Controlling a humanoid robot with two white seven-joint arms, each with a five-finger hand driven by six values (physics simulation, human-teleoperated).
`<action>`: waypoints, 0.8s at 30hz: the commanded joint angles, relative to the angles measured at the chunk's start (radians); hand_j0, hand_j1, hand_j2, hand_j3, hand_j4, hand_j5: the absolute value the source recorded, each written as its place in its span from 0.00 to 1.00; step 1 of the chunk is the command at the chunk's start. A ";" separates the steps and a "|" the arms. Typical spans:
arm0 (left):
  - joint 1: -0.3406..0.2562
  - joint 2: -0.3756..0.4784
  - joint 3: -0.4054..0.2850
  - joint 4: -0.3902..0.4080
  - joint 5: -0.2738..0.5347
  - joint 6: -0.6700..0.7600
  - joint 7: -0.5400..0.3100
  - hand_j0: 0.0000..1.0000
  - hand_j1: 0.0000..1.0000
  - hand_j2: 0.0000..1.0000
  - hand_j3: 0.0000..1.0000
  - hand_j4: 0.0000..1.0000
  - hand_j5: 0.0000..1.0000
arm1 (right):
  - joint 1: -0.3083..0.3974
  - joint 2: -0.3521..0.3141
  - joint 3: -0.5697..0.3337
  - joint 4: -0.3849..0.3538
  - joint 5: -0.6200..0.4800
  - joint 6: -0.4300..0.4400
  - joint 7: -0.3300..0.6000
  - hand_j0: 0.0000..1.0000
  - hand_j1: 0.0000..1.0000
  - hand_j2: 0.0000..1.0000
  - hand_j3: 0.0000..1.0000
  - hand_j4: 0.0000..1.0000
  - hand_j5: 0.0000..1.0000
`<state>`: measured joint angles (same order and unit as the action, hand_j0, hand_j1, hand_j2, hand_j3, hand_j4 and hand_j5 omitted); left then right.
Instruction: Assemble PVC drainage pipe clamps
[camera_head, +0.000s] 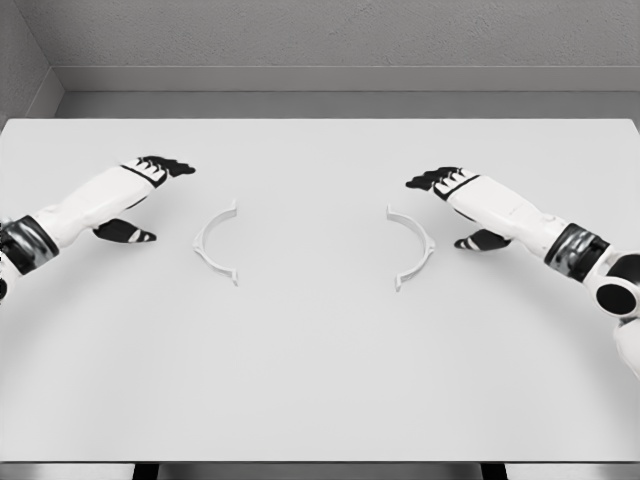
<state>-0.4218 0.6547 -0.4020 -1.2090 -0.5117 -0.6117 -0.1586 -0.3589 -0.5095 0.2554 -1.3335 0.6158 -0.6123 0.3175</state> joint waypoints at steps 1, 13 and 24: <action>0.000 -0.006 -0.012 0.000 0.006 0.001 0.001 1.00 1.00 1.00 1.00 1.00 1.00 | -0.003 0.008 0.019 0.034 -0.004 0.001 0.000 1.00 1.00 1.00 1.00 1.00 1.00; -0.002 -0.064 -0.029 0.005 0.001 0.001 0.001 1.00 1.00 1.00 1.00 1.00 1.00 | -0.008 0.031 0.027 0.037 0.005 0.001 0.003 1.00 1.00 1.00 1.00 1.00 1.00; -0.008 -0.086 -0.029 0.009 -0.001 0.001 0.001 1.00 1.00 1.00 1.00 1.00 1.00 | -0.029 0.052 0.054 0.043 0.012 0.001 0.003 1.00 1.00 1.00 1.00 1.00 1.00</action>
<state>-0.4310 0.5790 -0.4316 -1.2015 -0.5184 -0.6116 -0.1586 -0.3896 -0.4595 0.2981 -1.2917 0.6321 -0.6123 0.3209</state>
